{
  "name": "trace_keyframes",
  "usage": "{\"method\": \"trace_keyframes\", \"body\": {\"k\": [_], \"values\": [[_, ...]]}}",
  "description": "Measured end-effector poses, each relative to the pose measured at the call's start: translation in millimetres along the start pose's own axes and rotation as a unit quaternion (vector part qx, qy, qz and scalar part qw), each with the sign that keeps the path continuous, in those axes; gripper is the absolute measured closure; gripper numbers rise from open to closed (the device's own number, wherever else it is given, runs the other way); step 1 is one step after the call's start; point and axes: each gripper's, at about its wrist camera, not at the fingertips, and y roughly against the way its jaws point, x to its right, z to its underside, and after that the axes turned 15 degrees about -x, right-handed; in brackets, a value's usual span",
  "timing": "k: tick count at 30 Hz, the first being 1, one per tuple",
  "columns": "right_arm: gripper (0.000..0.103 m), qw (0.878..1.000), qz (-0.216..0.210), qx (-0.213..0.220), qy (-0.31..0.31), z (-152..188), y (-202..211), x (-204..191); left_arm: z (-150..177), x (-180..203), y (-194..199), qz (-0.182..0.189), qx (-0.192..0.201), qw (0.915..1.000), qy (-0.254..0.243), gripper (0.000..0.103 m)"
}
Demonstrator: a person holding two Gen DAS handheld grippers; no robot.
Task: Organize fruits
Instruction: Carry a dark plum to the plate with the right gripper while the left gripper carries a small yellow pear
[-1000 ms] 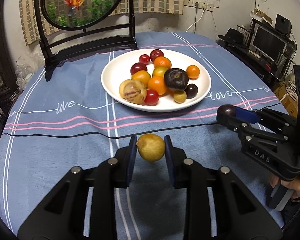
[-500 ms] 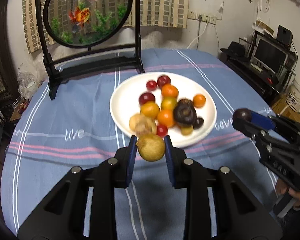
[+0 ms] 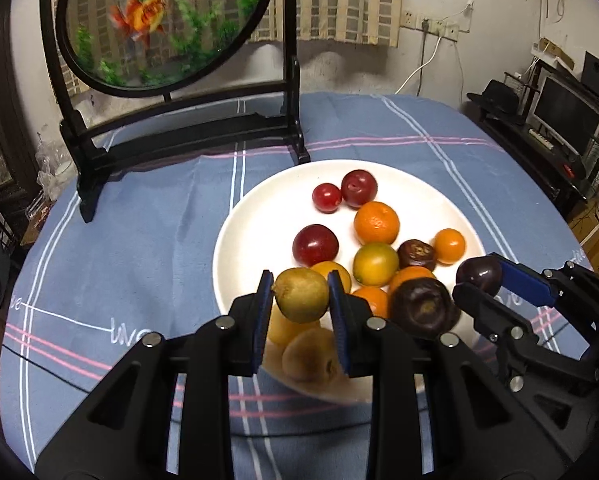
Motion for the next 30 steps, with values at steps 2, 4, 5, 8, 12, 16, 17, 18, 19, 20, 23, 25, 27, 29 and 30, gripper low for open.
{"method": "trace_keyframes", "body": {"k": [2,4,5,8,12,16,17,18,19,20,23,25,27,29,30], "values": [[0.072,1.0,0.003,-0.002,0.002,-3.3,-6.9,-0.1,-3.2,0.8,-6.6,0.0,-0.003,1.0,-0.001,0.075],[0.072,1.0,0.007,-0.002,0.003,-6.8,-13.0,-0.5,-5.8,2.0,-12.2,-0.003,-0.004,1.0,-0.003,0.075],[0.072,1.0,0.012,-0.002,0.005,-8.4,-15.5,-1.4,-6.7,1.9,-15.0,-0.003,-0.005,1.0,-0.002,0.075],[0.072,1.0,0.024,0.002,0.006,-11.7,-19.6,-2.1,-8.7,2.2,-20.3,-0.004,-0.008,1.0,0.0,0.075],[0.072,1.0,0.026,0.003,0.011,-13.6,-22.3,-2.7,-8.8,3.5,-25.1,-0.006,-0.013,0.9999,-0.001,0.075],[0.07,1.0,0.028,0.001,0.01,-14.9,-23.3,-2.7,-7.8,5.7,-30.1,-0.005,-0.019,0.9998,0.0,0.075],[0.069,0.999,0.031,0.002,0.01,-15.3,-23.8,-3.1,-7.7,6.7,-31.2,-0.005,-0.021,0.9998,0.001,0.075],[0.068,0.999,0.036,0.001,0.012,-16.1,-24.7,-4.0,-7.4,7.3,-32.6,-0.004,-0.022,0.9997,0.002,0.075],[0.066,0.999,0.04,0.002,0.014,-16.7,-25.3,-4.7,-7.6,7.5,-33.8,-0.003,-0.023,0.9997,0.003,0.074],[0.065,0.999,0.044,0.003,0.016,-17.4,-25.8,-5.1,-7.6,7.9,-34.6,-0.003,-0.025,0.9997,0.004,0.074],[0.064,0.999,0.042,0.002,0.016,-17.4,-25.9,-3.5,-6.3,7.7,-34.3,-0.002,-0.025,0.9997,0.006,0.072],[0.064,0.999,0.042,0.002,0.014,-16.7,-25.1,-2.4,-5.6,6.1,-33.5,-0.003,-0.023,0.9996,0.012,0.061],[0.064,0.999,0.042,0.002,0.011,-15.7,-23.2,-0.8,-4.5,3.7,-31.8,-0.006,-0.021,0.9996,0.019,0.05],[0.064,0.999,0.039,0.001,0.007,-14.3,-21.4,0.3,-2.8,1.4,-29.6,-0.003,-0.02,0.9995,0.025,0.043],[0.064,0.999,0.038,0.0,0.005,-13.6,-20.2,1.2,-1.5,0.9,-27.8,0.0,-0.02,0.9995,0.026,0.04]]}}
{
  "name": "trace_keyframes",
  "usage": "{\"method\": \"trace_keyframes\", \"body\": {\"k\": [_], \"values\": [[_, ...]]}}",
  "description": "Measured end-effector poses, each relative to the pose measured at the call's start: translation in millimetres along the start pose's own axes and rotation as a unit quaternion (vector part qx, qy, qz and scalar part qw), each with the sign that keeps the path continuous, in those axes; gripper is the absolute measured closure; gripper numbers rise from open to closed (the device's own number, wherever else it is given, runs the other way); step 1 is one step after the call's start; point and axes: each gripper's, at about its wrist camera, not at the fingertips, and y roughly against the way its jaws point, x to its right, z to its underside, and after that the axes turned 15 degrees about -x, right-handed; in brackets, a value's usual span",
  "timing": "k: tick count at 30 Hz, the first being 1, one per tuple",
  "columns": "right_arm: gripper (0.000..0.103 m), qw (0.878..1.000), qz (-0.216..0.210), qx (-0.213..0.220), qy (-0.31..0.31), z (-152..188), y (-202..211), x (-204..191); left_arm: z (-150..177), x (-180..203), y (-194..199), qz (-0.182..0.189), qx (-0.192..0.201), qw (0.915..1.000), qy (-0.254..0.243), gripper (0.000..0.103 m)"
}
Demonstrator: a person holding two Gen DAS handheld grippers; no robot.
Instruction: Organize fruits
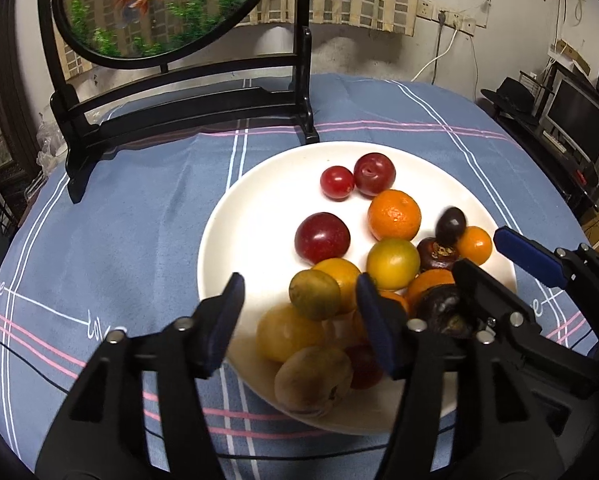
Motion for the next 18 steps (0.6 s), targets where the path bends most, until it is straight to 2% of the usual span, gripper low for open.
{"method": "trace_keyframes", "body": {"k": [6,18], "values": [[0.064,1.0,-0.009,-0.001,-0.023,5.8,14.9,6.4,9.1,-0.2,16.5,0.002,0.012,0.9999,0.006,0.026],[0.064,0.999,-0.018,-0.01,-0.048,35.4,45.1,10.4,43.0,2.8,52.4,0.001,0.033,0.9994,-0.005,0.02]]}}
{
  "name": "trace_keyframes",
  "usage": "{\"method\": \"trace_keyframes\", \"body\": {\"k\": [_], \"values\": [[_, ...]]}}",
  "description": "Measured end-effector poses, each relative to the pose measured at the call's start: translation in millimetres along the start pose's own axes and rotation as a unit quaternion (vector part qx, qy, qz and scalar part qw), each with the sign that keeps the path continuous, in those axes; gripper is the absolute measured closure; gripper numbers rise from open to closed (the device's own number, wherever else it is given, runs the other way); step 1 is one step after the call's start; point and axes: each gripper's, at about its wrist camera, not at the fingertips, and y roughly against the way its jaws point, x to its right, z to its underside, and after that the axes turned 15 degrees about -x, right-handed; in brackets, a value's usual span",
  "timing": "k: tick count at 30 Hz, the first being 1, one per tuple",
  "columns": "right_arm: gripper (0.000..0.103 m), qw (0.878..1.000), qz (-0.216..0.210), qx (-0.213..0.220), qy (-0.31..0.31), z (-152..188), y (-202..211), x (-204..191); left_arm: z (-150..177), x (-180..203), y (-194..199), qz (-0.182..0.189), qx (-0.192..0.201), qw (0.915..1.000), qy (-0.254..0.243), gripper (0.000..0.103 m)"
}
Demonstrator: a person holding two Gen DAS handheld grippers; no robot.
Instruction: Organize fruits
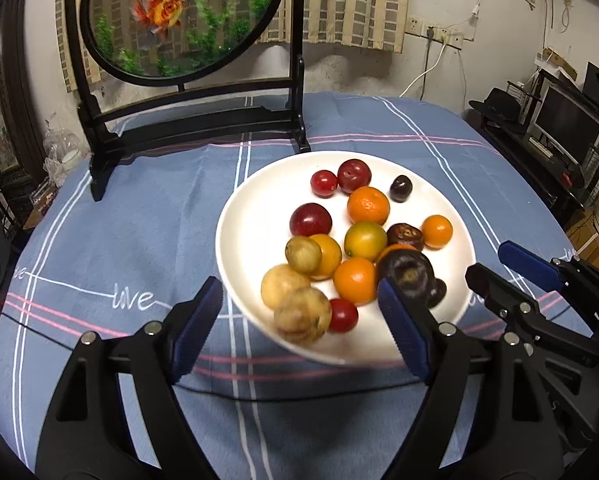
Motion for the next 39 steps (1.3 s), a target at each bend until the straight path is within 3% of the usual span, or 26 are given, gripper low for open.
{"method": "trace_keyframes", "body": {"k": [6,12,13,14,15,18,30,39], "values": [[0.063,0.999,0.014,-0.033,-0.015,31.8,10.6,-3.8,30.3,1.4,17.6,0.01,0.004,0.9999,0.004,0.016],[0.062,0.999,0.012,-0.04,-0.022,63.0,24.5,-7.3,64.6,8.8,32.2,0.011,0.008,0.9999,-0.006,0.014],[0.06,0.999,0.013,-0.038,-0.025,68.0,27.2,-7.2,70.2,9.7,34.2,0.011,0.009,0.9999,-0.006,0.013],[0.049,0.999,0.012,-0.036,-0.029,72.2,29.8,-6.8,76.8,10.4,36.1,0.012,0.01,0.9999,-0.006,0.013],[0.044,0.999,0.012,-0.033,-0.033,76.3,31.5,-6.5,81.1,10.7,37.2,0.011,0.011,0.9999,-0.006,0.012],[0.044,0.999,0.016,-0.028,-0.036,87.4,34.2,-7.4,94.8,11.6,37.6,0.008,0.01,0.9999,-0.003,0.011],[0.044,0.996,0.007,-0.081,-0.047,115.9,13.2,-1.2,125.1,9.6,9.9,-0.006,-0.023,0.9997,-0.005,0.011],[0.044,0.995,0.009,-0.09,-0.044,125.4,14.2,-2.3,134.9,6.2,7.7,-0.003,-0.017,0.9998,0.002,0.011]]}}
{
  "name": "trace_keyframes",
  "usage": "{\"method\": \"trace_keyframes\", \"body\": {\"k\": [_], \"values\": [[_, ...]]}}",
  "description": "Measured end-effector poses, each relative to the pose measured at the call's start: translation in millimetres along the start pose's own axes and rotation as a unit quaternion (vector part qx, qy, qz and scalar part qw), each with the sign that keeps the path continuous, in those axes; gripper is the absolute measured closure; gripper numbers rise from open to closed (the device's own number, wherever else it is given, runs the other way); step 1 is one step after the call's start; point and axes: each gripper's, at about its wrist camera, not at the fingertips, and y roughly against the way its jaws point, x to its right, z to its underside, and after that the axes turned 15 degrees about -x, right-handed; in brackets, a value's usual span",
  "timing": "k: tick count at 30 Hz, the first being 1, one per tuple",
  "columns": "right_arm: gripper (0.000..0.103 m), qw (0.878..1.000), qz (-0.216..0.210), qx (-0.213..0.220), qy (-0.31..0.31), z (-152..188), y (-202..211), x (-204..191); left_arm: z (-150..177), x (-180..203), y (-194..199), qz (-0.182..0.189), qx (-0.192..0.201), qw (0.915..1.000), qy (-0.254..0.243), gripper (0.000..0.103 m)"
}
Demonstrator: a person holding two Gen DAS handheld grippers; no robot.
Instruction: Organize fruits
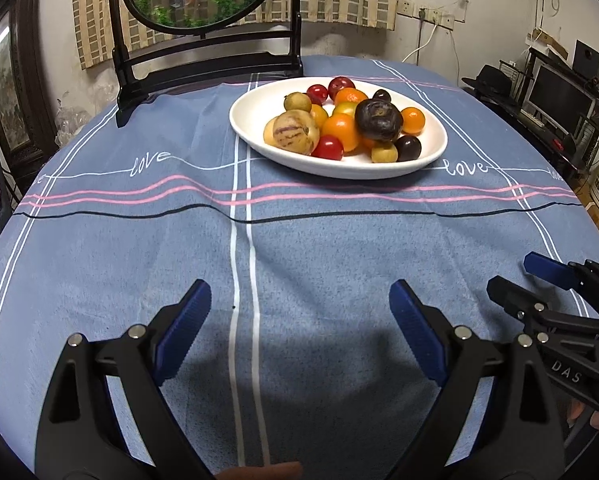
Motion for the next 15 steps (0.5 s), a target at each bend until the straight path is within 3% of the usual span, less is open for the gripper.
{"method": "trace_keyframes", "body": {"k": [9,15], "values": [[0.044,1.0,-0.01,-0.021,-0.004,-1.5,-8.1,2.4,1.7,-0.8,-10.8,0.004,-0.012,0.9999,0.0,0.009],[0.033,0.999,-0.007,-0.032,0.01,-2.1,-12.0,-3.1,1.9,-0.8,-19.9,0.008,-0.032,0.9995,0.0,0.008]]}}
